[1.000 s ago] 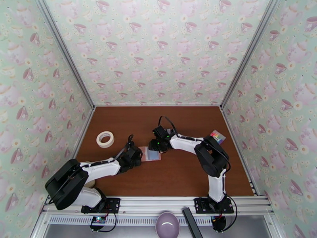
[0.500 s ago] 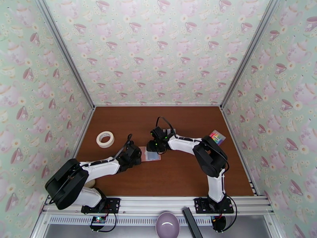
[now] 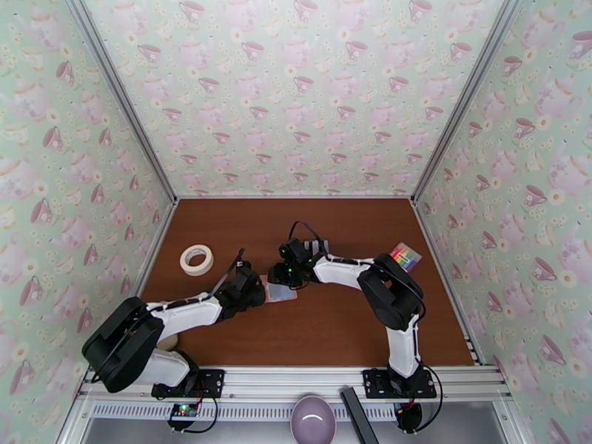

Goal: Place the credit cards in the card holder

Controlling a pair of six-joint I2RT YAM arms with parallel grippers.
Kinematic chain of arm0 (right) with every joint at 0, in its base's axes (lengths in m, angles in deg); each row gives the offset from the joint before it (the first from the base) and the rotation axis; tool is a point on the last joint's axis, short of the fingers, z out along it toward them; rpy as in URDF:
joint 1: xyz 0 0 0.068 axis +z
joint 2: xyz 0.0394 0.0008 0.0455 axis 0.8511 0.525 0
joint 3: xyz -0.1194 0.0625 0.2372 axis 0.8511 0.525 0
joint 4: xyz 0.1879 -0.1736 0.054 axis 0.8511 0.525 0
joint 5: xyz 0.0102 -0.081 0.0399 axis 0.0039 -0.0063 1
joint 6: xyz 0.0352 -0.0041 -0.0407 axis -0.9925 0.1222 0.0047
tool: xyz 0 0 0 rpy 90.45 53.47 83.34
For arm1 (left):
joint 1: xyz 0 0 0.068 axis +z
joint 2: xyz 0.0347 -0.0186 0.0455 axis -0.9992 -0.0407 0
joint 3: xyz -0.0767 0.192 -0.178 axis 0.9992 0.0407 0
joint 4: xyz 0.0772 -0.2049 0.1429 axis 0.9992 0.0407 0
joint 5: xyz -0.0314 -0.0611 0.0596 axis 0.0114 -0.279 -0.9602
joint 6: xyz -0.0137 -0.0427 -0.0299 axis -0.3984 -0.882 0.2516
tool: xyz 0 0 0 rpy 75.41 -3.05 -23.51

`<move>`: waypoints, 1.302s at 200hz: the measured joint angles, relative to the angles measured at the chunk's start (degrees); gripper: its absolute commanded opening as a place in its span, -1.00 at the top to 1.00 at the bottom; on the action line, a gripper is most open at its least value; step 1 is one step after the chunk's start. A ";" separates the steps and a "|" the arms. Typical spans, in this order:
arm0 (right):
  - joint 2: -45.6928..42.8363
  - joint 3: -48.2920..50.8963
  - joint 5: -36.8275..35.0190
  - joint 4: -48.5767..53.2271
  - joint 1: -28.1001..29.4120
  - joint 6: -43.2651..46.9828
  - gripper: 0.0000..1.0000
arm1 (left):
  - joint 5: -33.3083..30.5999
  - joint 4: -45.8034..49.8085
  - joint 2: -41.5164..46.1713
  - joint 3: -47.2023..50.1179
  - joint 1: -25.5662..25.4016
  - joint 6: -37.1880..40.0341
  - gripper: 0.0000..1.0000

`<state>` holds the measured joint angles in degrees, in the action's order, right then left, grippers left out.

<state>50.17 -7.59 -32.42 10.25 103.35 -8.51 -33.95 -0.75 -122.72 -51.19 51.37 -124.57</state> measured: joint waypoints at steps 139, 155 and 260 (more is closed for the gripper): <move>0.31 2.58 3.21 -6.69 -0.79 -5.53 0.07 | 4.81 4.37 12.20 0.76 -3.26 1.11 -0.16; 0.31 2.75 3.48 -7.06 -0.85 -5.73 0.07 | 5.40 2.78 8.98 0.48 -3.74 1.18 -0.31; 0.31 3.89 5.33 -9.46 -0.90 -6.75 0.07 | 5.55 -6.16 0.57 0.85 -5.14 1.77 -0.35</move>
<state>50.48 -3.70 -27.09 0.79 102.45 -15.26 -28.40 -6.92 -122.15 -50.34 46.24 -122.80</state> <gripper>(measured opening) 0.465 0.697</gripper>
